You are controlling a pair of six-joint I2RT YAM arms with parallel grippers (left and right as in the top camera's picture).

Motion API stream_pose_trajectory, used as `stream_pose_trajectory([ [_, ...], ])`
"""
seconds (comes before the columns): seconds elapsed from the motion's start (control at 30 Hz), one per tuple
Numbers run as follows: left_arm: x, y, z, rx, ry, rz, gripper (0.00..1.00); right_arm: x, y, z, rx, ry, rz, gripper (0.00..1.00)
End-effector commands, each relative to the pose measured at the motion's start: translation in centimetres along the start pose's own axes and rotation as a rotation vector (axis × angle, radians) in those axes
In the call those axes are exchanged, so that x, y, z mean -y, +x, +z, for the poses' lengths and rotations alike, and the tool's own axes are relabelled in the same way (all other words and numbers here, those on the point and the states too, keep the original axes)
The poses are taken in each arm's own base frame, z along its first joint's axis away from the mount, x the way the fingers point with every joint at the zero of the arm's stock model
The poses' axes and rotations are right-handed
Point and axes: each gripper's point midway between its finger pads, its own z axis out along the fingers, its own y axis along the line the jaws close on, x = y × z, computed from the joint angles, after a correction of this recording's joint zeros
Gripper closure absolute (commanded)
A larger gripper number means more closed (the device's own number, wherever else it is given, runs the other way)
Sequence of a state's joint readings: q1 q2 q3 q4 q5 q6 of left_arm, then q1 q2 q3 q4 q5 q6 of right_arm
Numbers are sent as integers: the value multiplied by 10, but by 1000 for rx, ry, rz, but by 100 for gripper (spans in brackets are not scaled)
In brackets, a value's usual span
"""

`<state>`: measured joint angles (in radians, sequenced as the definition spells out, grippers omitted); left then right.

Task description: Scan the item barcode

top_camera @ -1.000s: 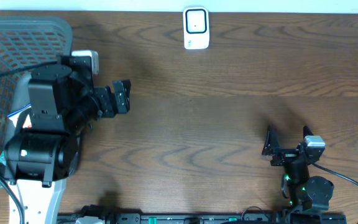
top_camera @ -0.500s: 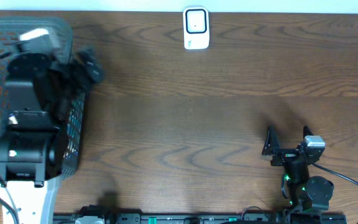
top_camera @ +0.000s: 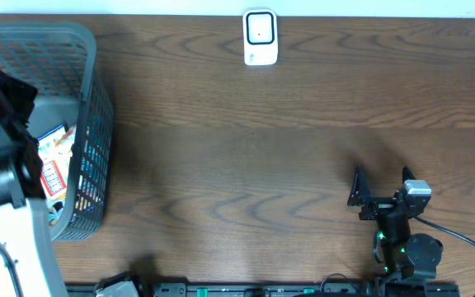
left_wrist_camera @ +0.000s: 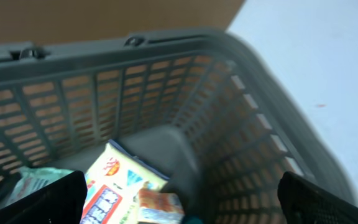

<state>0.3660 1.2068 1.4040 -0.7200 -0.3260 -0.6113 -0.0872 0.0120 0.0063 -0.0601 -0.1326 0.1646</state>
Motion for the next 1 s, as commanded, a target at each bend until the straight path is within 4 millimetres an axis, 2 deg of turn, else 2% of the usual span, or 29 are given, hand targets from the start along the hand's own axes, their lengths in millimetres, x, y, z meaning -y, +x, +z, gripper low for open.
stream_pose_trajectory([
  [0.0, 3, 9, 23, -49, -31, -14, 2, 0, 0, 0, 1, 4, 2, 1],
  [0.1, 12, 38, 44, -173, -9, 12, 2, 0, 0, 0, 1, 3, 2, 1],
  [0.17, 4, 55, 55, -236, -62, 4, 2, 0, 0, 0, 1, 4, 2, 1],
  [0.3, -40, 87, 72, -308, -313, -280, 2, 0, 0, 0, 1, 4, 2, 1],
  [0.37, -52, 101, 82, -347, -388, -390, 2, 0, 0, 0, 1, 4, 2, 1],
  [0.57, -53, 155, 119, -574, -417, -369, 2, 0, 0, 0, 1, 4, 2, 1],
  [0.73, -51, 199, 135, -748, -434, -368, 2, 0, 0, 0, 1, 4, 2, 1],
  [0.8, -50, 208, 134, -788, -439, -374, 2, 0, 0, 0, 1, 4, 2, 1],
  [0.97, -49, 208, 136, -785, -433, -376, 2, 0, 0, 0, 1, 4, 2, 1],
])
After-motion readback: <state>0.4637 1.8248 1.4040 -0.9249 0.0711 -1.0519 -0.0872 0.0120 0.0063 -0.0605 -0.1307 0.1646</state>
